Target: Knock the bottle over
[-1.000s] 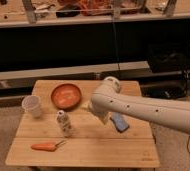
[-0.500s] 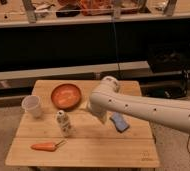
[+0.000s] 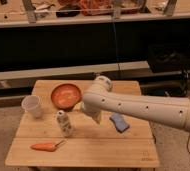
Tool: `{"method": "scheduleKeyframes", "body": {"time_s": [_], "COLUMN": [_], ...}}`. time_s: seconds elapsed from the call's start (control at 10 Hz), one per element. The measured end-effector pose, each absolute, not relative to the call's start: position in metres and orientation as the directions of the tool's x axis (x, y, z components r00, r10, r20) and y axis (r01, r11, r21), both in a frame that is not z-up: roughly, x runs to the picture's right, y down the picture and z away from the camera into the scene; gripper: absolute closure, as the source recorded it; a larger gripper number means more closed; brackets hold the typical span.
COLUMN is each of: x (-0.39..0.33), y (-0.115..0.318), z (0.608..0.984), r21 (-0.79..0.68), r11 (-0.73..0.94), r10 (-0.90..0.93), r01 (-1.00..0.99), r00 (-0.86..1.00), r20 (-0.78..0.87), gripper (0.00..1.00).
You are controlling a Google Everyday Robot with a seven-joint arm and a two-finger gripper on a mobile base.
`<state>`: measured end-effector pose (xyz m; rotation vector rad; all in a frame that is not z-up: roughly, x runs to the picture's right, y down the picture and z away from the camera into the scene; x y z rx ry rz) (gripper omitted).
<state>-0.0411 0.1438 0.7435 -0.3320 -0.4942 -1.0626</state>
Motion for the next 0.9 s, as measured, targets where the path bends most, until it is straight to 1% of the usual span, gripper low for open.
{"method": "scheduleKeyframes", "body": {"time_s": [0.1, 0.2, 0.3, 0.5, 0.6, 0.7, 0.9], "x": [-0.049, -0.058, -0.064, -0.061, -0.063, -0.072, -0.086], "y": [0.145, 0.146, 0.146, 0.147, 0.149, 0.15, 0.151], "z": [0.743, 0.742, 0.742, 0.742, 0.742, 0.742, 0.741], "r21": [-0.015, -0.001, 0.01, 0.022, 0.03, 0.042, 0.058], "r11": [0.447, 0.436, 0.424, 0.413, 0.406, 0.395, 0.385], "r10": [-0.748, -0.753, -0.76, -0.765, -0.768, -0.771, -0.774], "r01": [0.895, 0.9, 0.906, 0.91, 0.913, 0.918, 0.921], "r00": [0.383, 0.365, 0.349, 0.334, 0.324, 0.307, 0.288], "r20": [0.542, 0.547, 0.548, 0.55, 0.553, 0.558, 0.563], "gripper": [0.28, 0.3, 0.24, 0.21, 0.27, 0.38, 0.56]}}
